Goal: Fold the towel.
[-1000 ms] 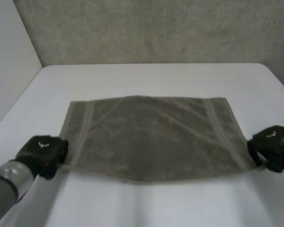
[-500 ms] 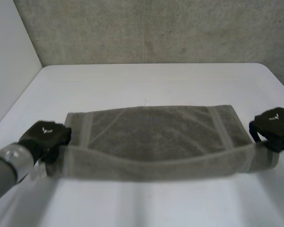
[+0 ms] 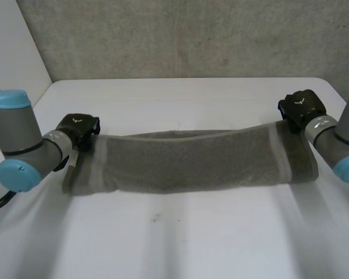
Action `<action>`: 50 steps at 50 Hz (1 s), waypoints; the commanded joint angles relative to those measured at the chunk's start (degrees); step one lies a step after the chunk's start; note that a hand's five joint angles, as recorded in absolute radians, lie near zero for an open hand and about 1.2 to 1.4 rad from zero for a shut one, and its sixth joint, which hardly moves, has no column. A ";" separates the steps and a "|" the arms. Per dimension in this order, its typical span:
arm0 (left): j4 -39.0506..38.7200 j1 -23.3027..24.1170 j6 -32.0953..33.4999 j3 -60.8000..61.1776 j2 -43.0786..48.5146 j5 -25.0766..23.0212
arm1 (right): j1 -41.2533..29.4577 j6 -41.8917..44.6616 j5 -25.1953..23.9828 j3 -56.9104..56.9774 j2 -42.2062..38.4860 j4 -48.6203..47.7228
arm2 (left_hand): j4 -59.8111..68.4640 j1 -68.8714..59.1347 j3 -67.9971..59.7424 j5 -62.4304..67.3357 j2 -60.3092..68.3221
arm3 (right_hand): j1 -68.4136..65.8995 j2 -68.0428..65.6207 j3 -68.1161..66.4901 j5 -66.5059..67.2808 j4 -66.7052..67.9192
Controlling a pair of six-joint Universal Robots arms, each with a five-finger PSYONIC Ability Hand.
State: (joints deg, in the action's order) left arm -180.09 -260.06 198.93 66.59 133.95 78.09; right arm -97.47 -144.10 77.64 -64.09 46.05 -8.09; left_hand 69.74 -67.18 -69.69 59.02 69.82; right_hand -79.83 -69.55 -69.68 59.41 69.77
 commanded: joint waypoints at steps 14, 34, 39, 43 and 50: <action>-0.09 2.28 -1.88 -14.48 10.19 5.23 | -1.49 0.32 2.07 10.65 -11.25 -10.19 | -43.01 40.45 42.96 -42.29 -43.09 | 59.15 48.87 48.99 -48.72 -49.08; -0.79 2.89 -2.49 6.50 -10.08 5.14 | -1.58 -8.56 0.76 -9.10 11.32 -5.55 | -59.74 57.18 59.69 -59.02 -59.82 | 69.83 59.55 59.68 -59.41 -59.77; -3.07 2.63 -3.54 15.90 -17.47 5.14 | 0.95 -8.82 0.76 -12.89 15.81 2.35 | -59.74 57.18 59.69 -59.02 -59.82 | 67.43 57.15 57.27 -57.01 -57.36; -5.45 2.54 -5.83 21.47 -21.36 5.14 | 3.95 -8.74 -0.03 -15.88 17.67 9.48 | -59.74 57.18 59.69 -59.02 -59.82 | 56.50 46.22 46.34 -46.08 -46.43; -10.71 2.98 -11.98 30.51 -24.70 5.05 | 7.37 -8.39 -5.38 -21.41 17.67 10.47 | -59.74 57.18 59.69 -59.02 -59.82 | 50.57 40.30 40.42 -40.15 -40.51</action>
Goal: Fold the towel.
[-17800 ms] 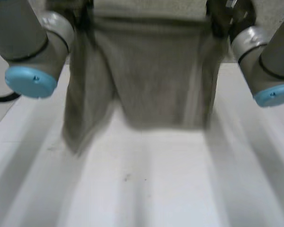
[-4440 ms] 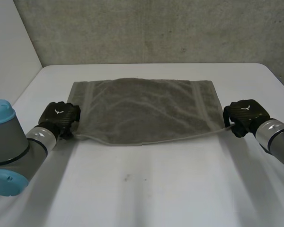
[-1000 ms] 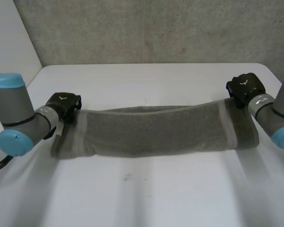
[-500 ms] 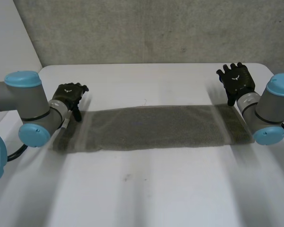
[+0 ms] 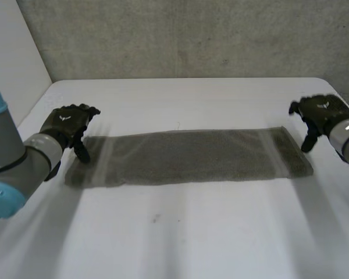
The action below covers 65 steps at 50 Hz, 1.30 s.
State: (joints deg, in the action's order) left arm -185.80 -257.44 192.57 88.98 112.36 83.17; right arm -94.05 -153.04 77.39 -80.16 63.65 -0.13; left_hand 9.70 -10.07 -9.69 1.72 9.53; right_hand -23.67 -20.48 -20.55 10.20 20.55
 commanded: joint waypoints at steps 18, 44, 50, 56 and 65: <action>-7.47 0.54 -6.69 11.04 -3.72 -0.02 | 6.42 1.08 -11.74 -11.51 -5.20 -7.78 | 0.30 0.07 -0.31 -1.72 0.47 | -17.20 -20.39 -20.31 20.67 20.32; -7.56 0.36 -6.69 11.83 -3.72 -0.11 | 8.00 3.71 -11.21 -9.05 -8.98 -9.98 | 0.30 0.07 -0.31 -1.72 0.47 | -56.33 -59.52 -59.45 59.80 59.45; -7.56 0.36 -6.69 11.83 -3.72 -0.11 | 8.53 3.54 -11.65 -9.05 -9.68 -9.98 | 0.30 0.07 -0.31 -1.72 0.47 | -56.33 -59.52 -59.45 59.80 59.45; -7.47 0.36 -6.77 11.92 -3.72 -0.02 | 10.11 2.92 -11.04 -7.65 -10.74 -9.46 | 0.30 0.07 -0.31 -1.72 0.47 | -56.33 -59.52 -59.45 59.80 59.45; -7.56 0.01 -6.77 12.18 -3.81 -0.02 | 21.43 4.32 -10.86 -3.17 -9.86 -8.49 | 0.30 0.07 -0.31 -1.72 0.47 | -56.33 -59.52 -59.45 59.80 59.45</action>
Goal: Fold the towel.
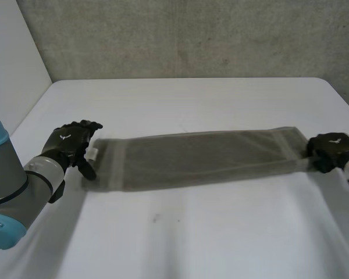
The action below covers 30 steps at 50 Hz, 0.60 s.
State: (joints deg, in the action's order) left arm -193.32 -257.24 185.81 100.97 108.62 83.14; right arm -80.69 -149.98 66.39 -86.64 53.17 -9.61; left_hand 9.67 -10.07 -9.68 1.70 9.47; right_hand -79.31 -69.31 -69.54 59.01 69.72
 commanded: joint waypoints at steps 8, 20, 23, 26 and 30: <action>0.05 0.16 -0.01 0.28 -0.16 0.09 | 16.70 6.27 0.32 8.24 1.32 4.86 | 0.33 0.07 -0.32 -1.70 0.53 | -0.69 -10.69 -10.46 10.99 10.28; 0.05 0.42 -0.09 0.37 -1.21 0.18 | 9.85 3.91 1.90 10.88 6.42 5.13 | 0.33 0.07 -0.32 -1.70 0.53 | -0.69 -10.69 -10.46 10.99 10.28; 0.05 0.42 -0.18 0.37 -1.39 0.18 | 1.33 1.01 3.48 12.11 7.56 4.69 | 0.33 0.07 -0.32 -1.70 0.53 | -0.69 -10.69 -10.46 10.99 10.28; 0.05 0.42 -0.18 0.37 -1.48 0.18 | -7.02 -0.84 4.80 13.08 7.83 4.51 | 0.33 0.07 -0.32 -1.70 0.53 | -0.69 -10.69 -10.46 10.99 10.28; 0.05 0.42 -0.18 0.45 -1.83 0.27 | -21.56 -1.28 5.85 14.22 6.43 2.68 | 0.33 0.07 -0.32 -1.70 0.53 | -0.69 -10.69 -10.46 10.99 10.28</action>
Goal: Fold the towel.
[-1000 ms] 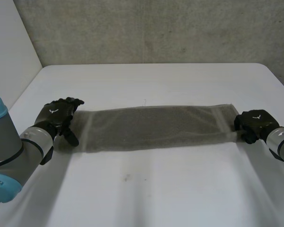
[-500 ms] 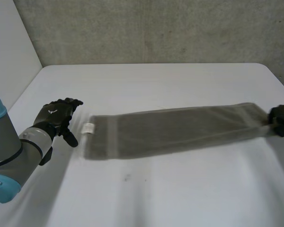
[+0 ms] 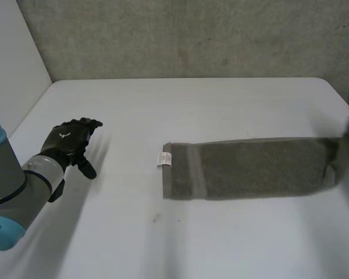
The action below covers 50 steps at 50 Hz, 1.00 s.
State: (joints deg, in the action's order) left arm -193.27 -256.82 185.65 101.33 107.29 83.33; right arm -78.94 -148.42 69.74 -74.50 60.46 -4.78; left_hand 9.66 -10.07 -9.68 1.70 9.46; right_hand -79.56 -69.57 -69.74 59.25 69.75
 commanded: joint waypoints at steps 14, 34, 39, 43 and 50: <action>-0.09 0.09 -0.03 1.15 -1.21 -0.09 | -49.72 -3.01 3.38 -0.20 -11.93 -5.24 | 0.34 0.07 -0.32 -1.70 0.54 | -0.44 -10.43 -10.26 10.75 10.25; -0.09 0.88 0.06 1.68 -1.30 -0.18 | -38.57 -12.42 7.08 -10.58 2.73 -4.10 | 0.34 0.07 -0.32 -1.70 0.54 | 69.56 59.57 59.74 -59.25 -59.75; -0.09 0.88 0.06 1.77 -1.30 -0.18 | -27.70 -14.79 5.24 -20.22 8.35 -4.19 | 0.34 0.07 -0.32 -1.70 0.54 | 69.56 59.57 59.74 -59.25 -59.75; -0.09 1.06 0.06 1.77 -1.30 -0.18 | -22.66 -13.74 1.80 -24.81 9.15 -4.71 | 0.34 0.07 -0.32 -1.70 0.54 | 69.56 59.57 59.74 -59.25 -59.75; -0.18 1.50 0.06 1.86 -1.30 -0.18 | -13.01 -9.09 -9.08 -31.75 8.89 -4.80 | 0.34 0.07 -0.32 -1.70 0.54 | 47.30 37.32 37.49 -37.00 -37.49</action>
State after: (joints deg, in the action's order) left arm -193.38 -255.63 185.71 103.15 105.99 83.15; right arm -99.24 -161.47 68.96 -100.95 69.77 -9.44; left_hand 9.66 -10.07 -9.51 1.70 9.45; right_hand -16.98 -14.78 -14.78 3.96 14.39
